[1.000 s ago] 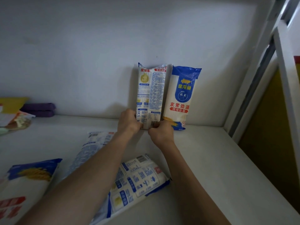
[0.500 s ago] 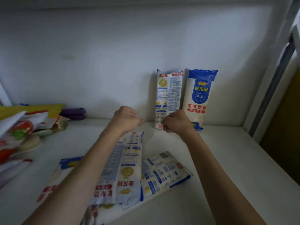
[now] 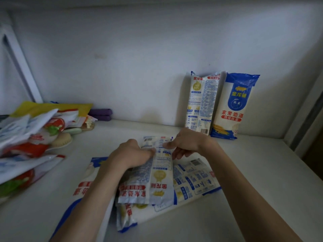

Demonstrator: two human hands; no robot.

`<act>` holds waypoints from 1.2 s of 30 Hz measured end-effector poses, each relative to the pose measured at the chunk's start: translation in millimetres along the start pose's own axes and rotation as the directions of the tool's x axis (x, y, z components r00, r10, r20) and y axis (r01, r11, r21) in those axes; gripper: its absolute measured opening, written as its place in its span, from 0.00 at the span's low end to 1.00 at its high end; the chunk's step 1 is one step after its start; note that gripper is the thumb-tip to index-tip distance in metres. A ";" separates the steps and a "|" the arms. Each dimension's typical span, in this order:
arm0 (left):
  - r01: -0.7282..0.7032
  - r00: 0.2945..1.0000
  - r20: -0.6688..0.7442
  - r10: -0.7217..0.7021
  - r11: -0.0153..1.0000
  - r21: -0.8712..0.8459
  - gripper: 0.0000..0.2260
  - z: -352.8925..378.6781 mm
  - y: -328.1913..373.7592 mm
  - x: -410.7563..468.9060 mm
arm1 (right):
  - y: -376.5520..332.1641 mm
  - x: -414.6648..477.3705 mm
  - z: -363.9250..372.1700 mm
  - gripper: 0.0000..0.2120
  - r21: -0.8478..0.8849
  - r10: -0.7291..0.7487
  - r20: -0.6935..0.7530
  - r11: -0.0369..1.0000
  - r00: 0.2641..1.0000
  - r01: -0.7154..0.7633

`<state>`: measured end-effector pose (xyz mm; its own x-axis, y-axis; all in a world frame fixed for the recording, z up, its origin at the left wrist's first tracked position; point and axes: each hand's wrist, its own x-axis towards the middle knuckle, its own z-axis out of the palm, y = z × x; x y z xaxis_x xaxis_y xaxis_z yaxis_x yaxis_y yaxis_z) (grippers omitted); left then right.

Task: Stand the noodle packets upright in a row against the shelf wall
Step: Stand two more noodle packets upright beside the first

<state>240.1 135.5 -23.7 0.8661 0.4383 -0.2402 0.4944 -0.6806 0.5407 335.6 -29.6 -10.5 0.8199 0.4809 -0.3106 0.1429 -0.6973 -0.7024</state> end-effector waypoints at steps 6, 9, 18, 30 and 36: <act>0.030 1.000 -0.002 -0.032 0.958 -0.286 0.27 1.4 -6.2 6.8 | -0.9 1.4 11.3 0.23 0.050 0.012 0.087 0.999 0.996 -0.017; 0.082 0.996 0.075 -0.053 0.878 -0.472 0.23 -4.2 -7.4 3.8 | -1.3 1.1 10.2 0.21 0.094 -0.012 0.116 0.996 0.993 0.001; 0.116 0.980 0.199 0.006 0.794 -0.597 0.23 -9.1 -7.8 -1.4 | 3.6 6.9 9.1 0.23 0.194 -0.003 0.158 0.981 0.987 -0.028; 0.099 0.980 0.196 0.023 0.800 -0.592 0.22 -1.3 -16.3 9.3 | 0.9 2.6 13.5 0.25 0.194 0.068 0.086 0.977 0.994 -0.084; 0.118 0.969 0.244 0.043 0.785 -0.608 0.23 -3.5 -18.5 0.3 | -8.9 -7.5 15.7 0.21 0.165 0.077 0.101 0.982 0.992 -0.093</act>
<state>231.0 150.2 -31.0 0.8785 0.2518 -0.4060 0.4455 -0.1253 0.8865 319.5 -18.7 -11.9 0.7686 0.4769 -0.4265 -0.0273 -0.6416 -0.7666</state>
